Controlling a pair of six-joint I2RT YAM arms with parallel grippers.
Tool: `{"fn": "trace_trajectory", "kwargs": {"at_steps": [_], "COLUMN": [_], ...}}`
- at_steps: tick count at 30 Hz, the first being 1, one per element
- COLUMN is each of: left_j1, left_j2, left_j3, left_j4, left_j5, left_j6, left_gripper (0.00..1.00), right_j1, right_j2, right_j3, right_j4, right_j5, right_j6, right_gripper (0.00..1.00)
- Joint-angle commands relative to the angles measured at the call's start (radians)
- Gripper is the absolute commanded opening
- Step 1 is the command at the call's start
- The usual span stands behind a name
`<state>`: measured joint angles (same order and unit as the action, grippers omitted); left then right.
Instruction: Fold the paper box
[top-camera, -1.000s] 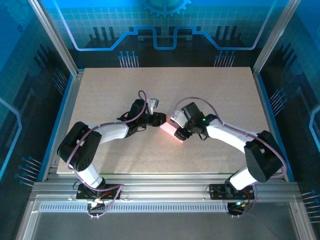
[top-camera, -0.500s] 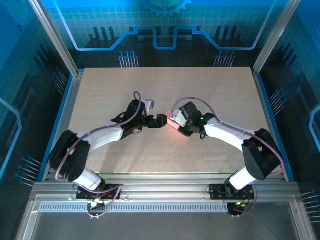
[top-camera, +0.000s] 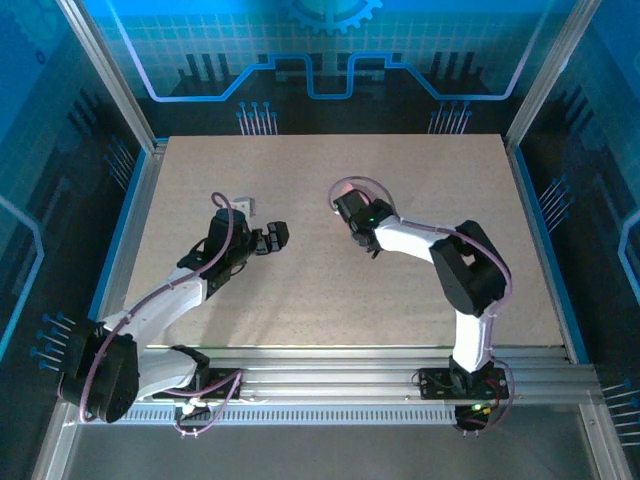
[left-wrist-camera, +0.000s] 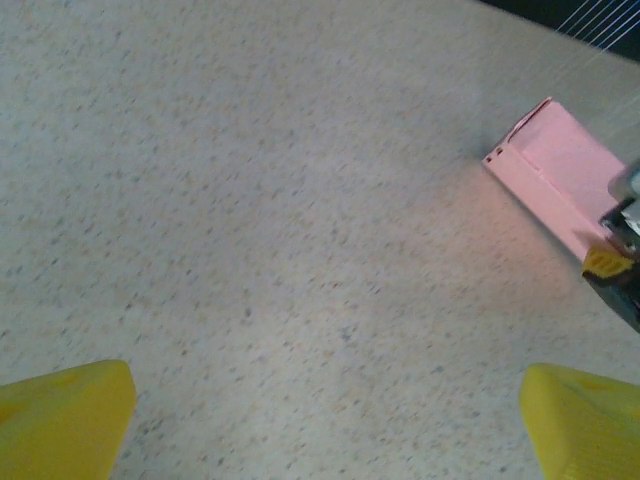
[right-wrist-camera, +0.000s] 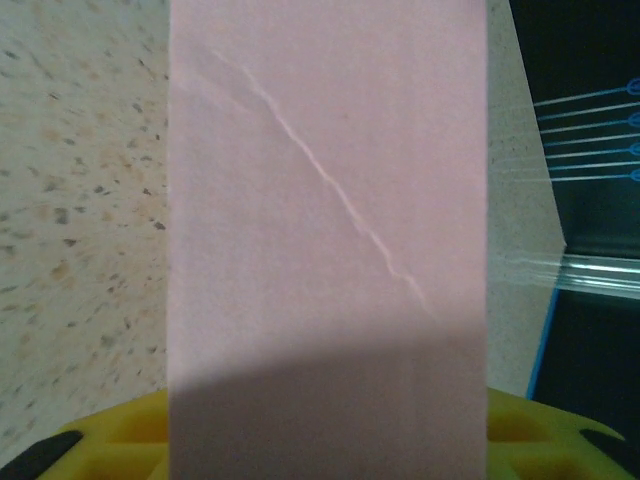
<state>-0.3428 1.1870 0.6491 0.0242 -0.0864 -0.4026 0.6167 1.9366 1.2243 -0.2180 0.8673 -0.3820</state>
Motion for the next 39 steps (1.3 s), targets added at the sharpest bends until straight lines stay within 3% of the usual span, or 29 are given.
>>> {"fn": "trace_trajectory", "kwargs": {"at_steps": [1,2,4,6,9,12,17,20,22,25,30,36,39], "left_j1": [0.010,0.010,0.013,0.016,0.024,0.041,0.071,0.083,0.111,0.179,0.276,0.356,0.365], "left_j2": [-0.039,-0.040,-0.042,-0.042,-0.045,-0.047,-0.057,-0.056,-0.024,0.037,0.145,0.372,0.362], "left_j3": [0.001,0.001,-0.001,-0.006,-0.046,-0.111,-0.154,-0.209,-0.286,-0.353,-0.329,-0.336,-0.290], "left_j4": [-0.012,-0.014,-0.016,-0.010,0.041,0.155,0.262,0.394,0.580,0.766,0.800,1.047,0.931], "left_j5": [-0.041,-0.046,-0.056,-0.084,-0.177,-0.240,-0.267,-0.286,-0.266,-0.181,-0.091,0.000,0.005], "left_j6": [0.049,0.060,0.084,0.104,0.141,0.197,0.311,0.423,0.492,0.494,0.415,0.373,0.361], "left_gripper": [0.99,0.99,0.99,0.99,0.99,0.99,0.99,0.99,0.99,0.99,0.99,0.99,0.99], "right_j1": [0.044,0.055,0.078,0.092,0.064,-0.033,-0.226,-0.326,-0.385,-0.450,-0.484,-0.558,-0.576], "right_j2": [0.023,0.014,-0.034,-0.112,-0.283,-0.437,-0.630,-0.696,-0.728,-0.740,-0.729,-0.674,-0.609], "right_j3": [0.021,0.019,0.000,-0.040,-0.139,-0.231,-0.430,-0.526,-0.586,-0.648,-0.743,-0.840,-0.840], "right_j4": [0.020,0.016,0.001,0.001,0.031,0.077,0.289,0.387,0.452,0.536,0.661,0.852,0.915], "right_j5": [0.099,0.091,0.039,-0.058,-0.344,-0.595,-0.761,-0.757,-0.722,-0.706,-0.674,-0.768,-0.811], "right_j6": [-0.018,-0.016,-0.003,0.003,0.043,0.141,0.310,0.383,0.406,0.385,0.337,0.388,0.394], "right_gripper": [0.55,0.62,0.91,1.00,1.00,1.00,1.00,1.00,1.00,1.00,1.00,1.00,1.00]}}
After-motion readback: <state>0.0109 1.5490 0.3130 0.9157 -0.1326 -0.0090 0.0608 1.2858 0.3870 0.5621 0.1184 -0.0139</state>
